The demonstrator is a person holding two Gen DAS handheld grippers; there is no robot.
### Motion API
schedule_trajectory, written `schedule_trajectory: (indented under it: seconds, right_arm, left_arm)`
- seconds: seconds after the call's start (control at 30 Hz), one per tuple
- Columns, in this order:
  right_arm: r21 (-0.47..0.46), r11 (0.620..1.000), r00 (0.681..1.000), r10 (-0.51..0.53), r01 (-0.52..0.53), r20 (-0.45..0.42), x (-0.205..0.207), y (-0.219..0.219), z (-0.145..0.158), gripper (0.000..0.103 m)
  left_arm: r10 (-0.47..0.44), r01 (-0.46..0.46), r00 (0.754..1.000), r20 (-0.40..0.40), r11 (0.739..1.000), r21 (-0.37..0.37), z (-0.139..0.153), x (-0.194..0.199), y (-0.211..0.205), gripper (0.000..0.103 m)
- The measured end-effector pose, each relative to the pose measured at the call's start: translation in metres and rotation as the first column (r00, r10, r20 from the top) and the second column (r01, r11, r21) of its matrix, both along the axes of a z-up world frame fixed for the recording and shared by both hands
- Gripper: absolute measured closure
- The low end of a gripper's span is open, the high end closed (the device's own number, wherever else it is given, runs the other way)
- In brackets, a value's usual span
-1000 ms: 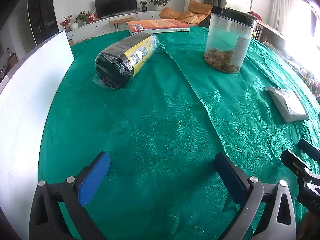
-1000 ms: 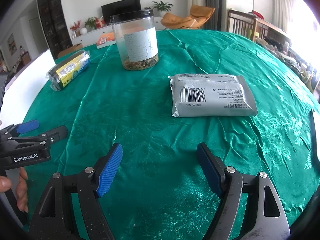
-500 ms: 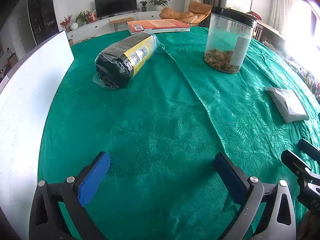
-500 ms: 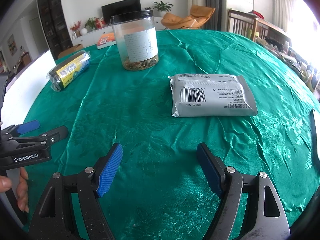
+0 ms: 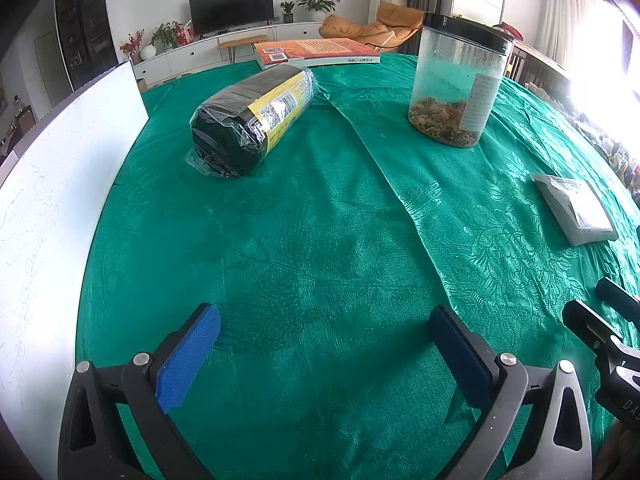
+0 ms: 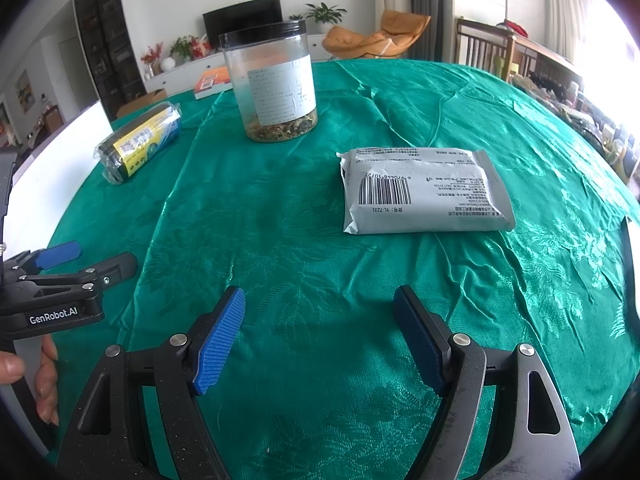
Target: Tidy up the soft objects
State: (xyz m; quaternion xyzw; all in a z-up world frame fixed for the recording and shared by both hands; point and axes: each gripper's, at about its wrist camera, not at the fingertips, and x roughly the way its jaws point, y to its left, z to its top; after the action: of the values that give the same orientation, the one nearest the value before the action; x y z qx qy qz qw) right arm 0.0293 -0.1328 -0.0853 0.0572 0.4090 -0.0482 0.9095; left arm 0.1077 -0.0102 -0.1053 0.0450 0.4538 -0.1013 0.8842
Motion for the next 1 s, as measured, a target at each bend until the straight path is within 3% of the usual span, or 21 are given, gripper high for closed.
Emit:
schedule_trajectory:
  seconds: [0.3,0.5,0.63,0.73,0.8,0.93,1.0]
  right_arm:
    - [0.005,1.000,1.000,0.000,0.000,0.002,0.000,0.001,0.001,0.024]
    - [0.071,0.997,1.000,-0.016,0.015,0.010,0.006,-0.010,0.004,0.022]
    - [0.087,0.996,0.999,-0.010,0.013,-0.036,0.051,-0.029,0.007,0.021]
    - [0.159,0.986,0.999,-0.039,0.043,-0.028,0.092,-0.057,0.014,0.024]
    - [0.151,0.984,0.995,-0.097,0.095,0.004,0.104,-0.072,0.024,0.024]
    - [0.172,0.981,0.994,-0.100,0.090,0.051,0.083,-0.070,0.037,0.022]
    - [0.102,0.993,0.997,-0.071,0.068,0.027,0.065,-0.054,0.032,0.022]
  left_arm:
    - [0.000,0.000,1.000,0.000,1.000,-0.001,0.000,0.000,0.000,0.000]
    - [0.000,0.000,1.000,0.000,1.000,-0.001,-0.001,0.000,0.000,0.000]
    - [0.000,0.000,1.000,0.000,1.000,-0.002,-0.001,0.000,0.000,0.000]
    - [0.000,0.000,1.000,0.000,1.000,-0.002,-0.001,0.000,0.000,0.000]
    - [0.000,0.000,1.000,0.000,1.000,-0.002,-0.001,0.000,0.000,0.000]
    - [0.001,-0.001,1.000,0.001,1.000,0.000,-0.001,0.001,0.000,0.000]
    - [0.001,-0.001,1.000,0.001,1.000,0.001,0.000,0.001,-0.001,0.000]
